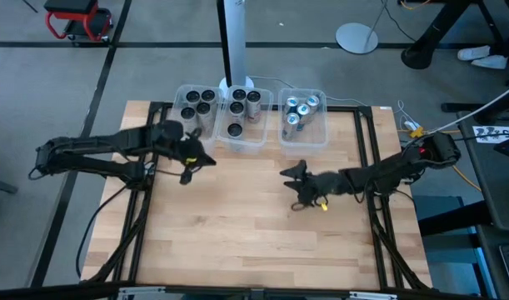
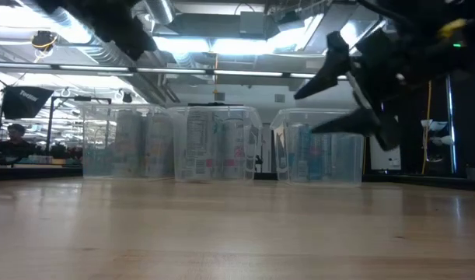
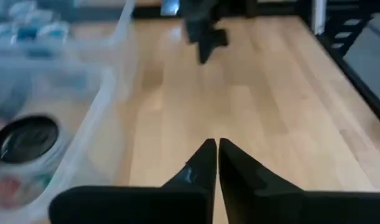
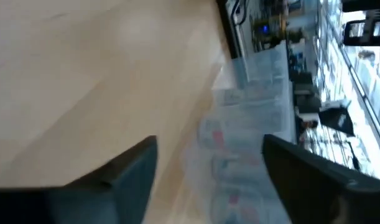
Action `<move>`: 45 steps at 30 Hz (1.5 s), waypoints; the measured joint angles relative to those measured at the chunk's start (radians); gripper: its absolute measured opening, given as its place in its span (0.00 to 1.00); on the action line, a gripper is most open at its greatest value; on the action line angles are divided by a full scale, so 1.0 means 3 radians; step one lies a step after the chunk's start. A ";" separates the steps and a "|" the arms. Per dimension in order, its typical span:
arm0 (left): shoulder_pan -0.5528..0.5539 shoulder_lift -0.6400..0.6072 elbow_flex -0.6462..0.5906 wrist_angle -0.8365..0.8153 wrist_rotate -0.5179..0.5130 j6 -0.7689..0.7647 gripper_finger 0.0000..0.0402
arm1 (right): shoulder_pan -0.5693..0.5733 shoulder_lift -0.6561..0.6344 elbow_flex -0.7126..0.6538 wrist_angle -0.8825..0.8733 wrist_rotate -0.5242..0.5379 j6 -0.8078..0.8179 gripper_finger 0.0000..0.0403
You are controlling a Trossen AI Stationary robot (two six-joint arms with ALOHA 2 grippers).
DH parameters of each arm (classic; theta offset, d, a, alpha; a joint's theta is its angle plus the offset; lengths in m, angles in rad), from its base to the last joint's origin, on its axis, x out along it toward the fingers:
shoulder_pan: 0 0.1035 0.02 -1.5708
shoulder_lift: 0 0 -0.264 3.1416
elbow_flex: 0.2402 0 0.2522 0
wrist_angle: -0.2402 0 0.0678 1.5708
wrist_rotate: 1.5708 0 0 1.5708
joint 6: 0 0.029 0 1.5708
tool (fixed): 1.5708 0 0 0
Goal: Sort soda cans
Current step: Return to Home Position
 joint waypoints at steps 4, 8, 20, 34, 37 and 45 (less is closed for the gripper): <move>-0.0146 -0.0204 -0.0439 0.0560 -0.0025 0.0034 0.02 | -0.0384 -0.0211 0.0035 -0.0081 -0.0550 -0.0182 0.49; -0.0175 -0.0424 -0.0778 0.0889 -0.0032 -0.0018 0.01 | -0.0681 -0.0669 0.0034 -0.0528 -0.0856 -0.0206 0.21; -0.0178 -0.1083 -0.1436 0.1462 -0.0039 -0.0049 0.00 | -0.0772 -0.2564 -0.0685 -0.0825 -0.1212 -0.0268 0.11; -0.0174 -0.1155 -0.1675 0.1648 -0.0047 -0.0231 0.03 | -0.0772 -0.3716 -0.1373 -0.0726 -0.1214 -0.0241 0.11; -0.0171 -0.1207 -0.1873 0.1980 -0.0046 -0.0260 0.03 | -0.0772 -0.3784 -0.1396 -0.0746 -0.1213 -0.0239 0.12; 0.0006 -0.1490 -0.2342 0.2442 -0.0042 -0.0381 0.03 | -0.0775 -0.3804 -0.1400 -0.0876 -0.1213 -0.0253 0.12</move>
